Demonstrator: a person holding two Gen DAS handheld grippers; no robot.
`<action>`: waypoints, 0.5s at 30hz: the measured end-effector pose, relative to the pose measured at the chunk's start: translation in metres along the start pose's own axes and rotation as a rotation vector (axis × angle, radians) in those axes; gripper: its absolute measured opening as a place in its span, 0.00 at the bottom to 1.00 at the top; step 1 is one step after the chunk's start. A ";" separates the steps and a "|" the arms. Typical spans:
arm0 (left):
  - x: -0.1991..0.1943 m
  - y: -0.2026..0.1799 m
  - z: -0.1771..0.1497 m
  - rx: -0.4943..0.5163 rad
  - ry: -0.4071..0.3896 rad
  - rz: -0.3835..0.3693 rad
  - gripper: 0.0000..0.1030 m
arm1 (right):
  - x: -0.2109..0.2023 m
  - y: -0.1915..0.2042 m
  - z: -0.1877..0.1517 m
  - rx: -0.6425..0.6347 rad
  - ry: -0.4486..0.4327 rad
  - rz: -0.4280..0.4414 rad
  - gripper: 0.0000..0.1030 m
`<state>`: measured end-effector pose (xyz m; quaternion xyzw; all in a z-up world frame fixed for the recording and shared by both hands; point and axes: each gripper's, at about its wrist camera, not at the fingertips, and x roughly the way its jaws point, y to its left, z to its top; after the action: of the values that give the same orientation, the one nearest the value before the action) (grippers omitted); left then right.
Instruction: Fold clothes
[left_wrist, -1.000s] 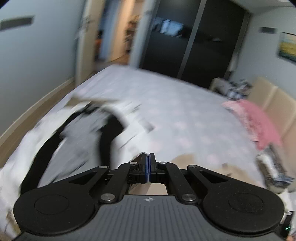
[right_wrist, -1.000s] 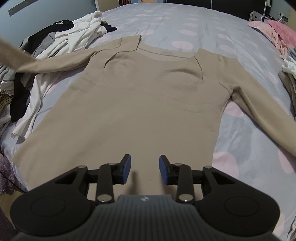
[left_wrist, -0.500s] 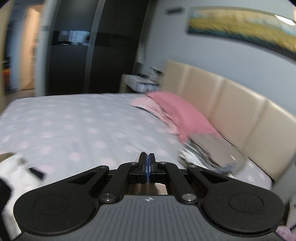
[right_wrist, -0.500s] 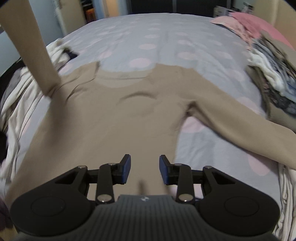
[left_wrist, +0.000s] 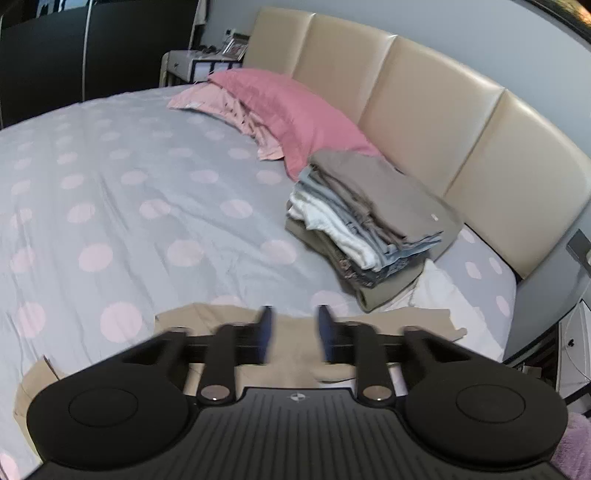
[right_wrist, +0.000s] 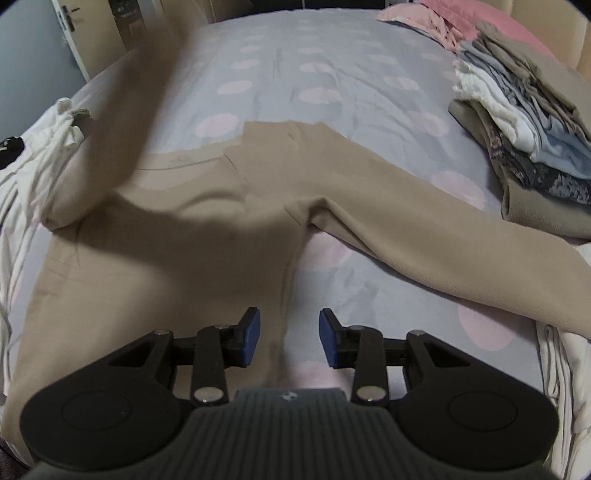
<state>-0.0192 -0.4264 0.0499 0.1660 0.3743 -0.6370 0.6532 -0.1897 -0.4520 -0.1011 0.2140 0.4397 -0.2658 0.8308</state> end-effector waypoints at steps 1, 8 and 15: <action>0.003 0.004 -0.002 -0.005 0.003 0.010 0.31 | 0.002 -0.002 0.000 0.005 0.006 -0.004 0.37; -0.018 0.062 -0.039 -0.045 0.045 0.135 0.37 | 0.008 -0.015 0.001 0.068 0.023 -0.010 0.37; -0.063 0.149 -0.106 -0.162 0.097 0.348 0.37 | 0.009 -0.021 0.028 0.106 0.049 0.032 0.37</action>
<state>0.0998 -0.2884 -0.0148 0.2056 0.4212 -0.4734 0.7458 -0.1818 -0.4868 -0.0967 0.2712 0.4415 -0.2699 0.8116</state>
